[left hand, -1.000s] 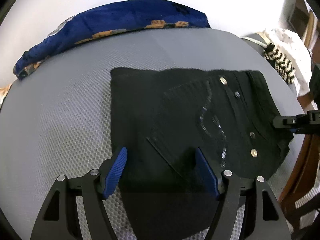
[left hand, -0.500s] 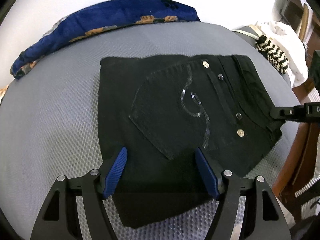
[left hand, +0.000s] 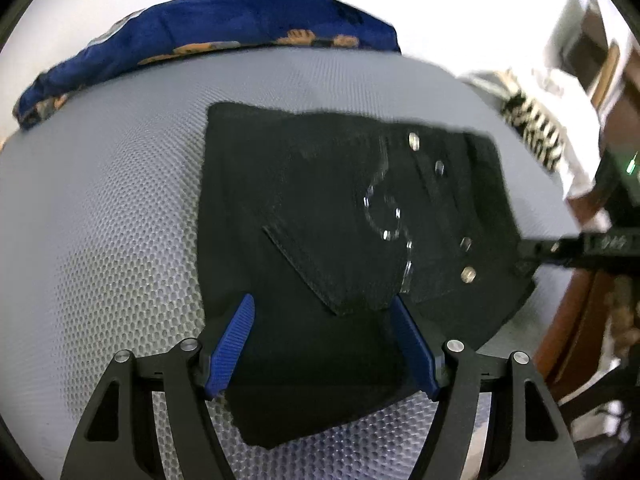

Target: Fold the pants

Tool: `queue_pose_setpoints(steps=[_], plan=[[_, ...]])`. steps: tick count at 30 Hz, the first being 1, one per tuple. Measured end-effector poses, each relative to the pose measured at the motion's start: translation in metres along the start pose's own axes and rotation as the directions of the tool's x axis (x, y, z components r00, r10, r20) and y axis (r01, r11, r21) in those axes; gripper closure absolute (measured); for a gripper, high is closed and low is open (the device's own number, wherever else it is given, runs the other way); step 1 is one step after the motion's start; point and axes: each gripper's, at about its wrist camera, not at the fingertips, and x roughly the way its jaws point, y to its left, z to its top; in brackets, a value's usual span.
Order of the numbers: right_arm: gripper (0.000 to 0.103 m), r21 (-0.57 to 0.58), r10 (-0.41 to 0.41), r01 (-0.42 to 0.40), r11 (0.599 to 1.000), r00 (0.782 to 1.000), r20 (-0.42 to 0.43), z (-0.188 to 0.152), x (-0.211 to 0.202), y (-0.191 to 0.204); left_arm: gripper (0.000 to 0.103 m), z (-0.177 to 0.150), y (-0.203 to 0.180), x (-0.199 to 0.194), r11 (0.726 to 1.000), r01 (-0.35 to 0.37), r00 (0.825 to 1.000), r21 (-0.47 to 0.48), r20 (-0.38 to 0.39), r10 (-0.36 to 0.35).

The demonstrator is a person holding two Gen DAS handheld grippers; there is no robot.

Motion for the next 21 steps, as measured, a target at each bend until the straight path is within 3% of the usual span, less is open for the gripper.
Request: queue_pose_setpoints(steps=[3, 5, 10, 21], plan=[[0.061, -0.01, 0.088, -0.088, 0.996, 0.996, -0.03, 0.01, 0.001, -0.007, 0.032, 0.007, 0.02, -0.009, 0.997, 0.043, 0.999, -0.068, 0.017, -0.042], [0.047, -0.039, 0.09, -0.092, 0.995, 0.995, -0.039, 0.016, 0.003, -0.009, 0.032, 0.012, 0.037, -0.009, 0.991, 0.055, 0.998, -0.126, 0.013, -0.054], [0.047, -0.051, 0.156, -0.159, 0.986, 0.986, -0.055, 0.028, 0.012, -0.016, 0.032, 0.016, 0.07, -0.002, 0.956, 0.127, 0.991, -0.265, -0.01, -0.134], [0.052, -0.048, 0.262, -0.267, 0.963, 0.961, -0.089, 0.045, 0.019, -0.038, 0.032, 0.015, 0.077, 0.021, 0.937, 0.185, 0.976, -0.295, -0.059, -0.211]])
